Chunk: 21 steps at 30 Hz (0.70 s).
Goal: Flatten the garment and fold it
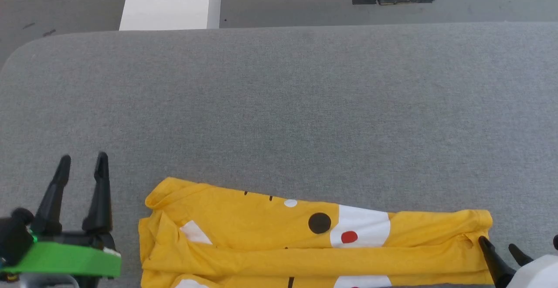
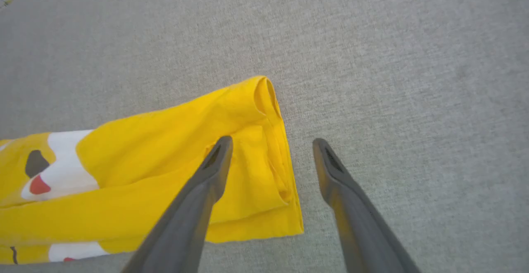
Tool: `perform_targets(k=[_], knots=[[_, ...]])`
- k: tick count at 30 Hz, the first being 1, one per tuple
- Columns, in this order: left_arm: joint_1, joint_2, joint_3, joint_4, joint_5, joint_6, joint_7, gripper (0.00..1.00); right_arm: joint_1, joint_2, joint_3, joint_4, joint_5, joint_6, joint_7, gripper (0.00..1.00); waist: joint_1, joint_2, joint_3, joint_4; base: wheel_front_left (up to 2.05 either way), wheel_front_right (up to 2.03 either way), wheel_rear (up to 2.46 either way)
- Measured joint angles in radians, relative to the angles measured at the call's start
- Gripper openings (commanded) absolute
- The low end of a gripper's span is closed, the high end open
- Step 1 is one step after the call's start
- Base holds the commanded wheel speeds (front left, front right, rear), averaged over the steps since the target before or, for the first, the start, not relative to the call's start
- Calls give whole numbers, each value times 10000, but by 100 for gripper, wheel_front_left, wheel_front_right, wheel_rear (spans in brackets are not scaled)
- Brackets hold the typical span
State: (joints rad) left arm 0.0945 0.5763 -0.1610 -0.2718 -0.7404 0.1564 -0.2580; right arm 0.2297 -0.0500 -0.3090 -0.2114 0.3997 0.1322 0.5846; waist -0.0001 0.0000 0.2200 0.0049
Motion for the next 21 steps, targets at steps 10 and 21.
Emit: perform_targets(k=[10,21], knots=[[696,-1041,330,625,1344,-965,0,100,-596,-12,194,1674,-297,0,-510,100,0,0,-53,408,0,0,0],[695,-1402,380,1292,1590,-1505,0,100,-1174,-159,-79,2824,-535,2,-646,0,0,0,-274,840,0,0,0]])
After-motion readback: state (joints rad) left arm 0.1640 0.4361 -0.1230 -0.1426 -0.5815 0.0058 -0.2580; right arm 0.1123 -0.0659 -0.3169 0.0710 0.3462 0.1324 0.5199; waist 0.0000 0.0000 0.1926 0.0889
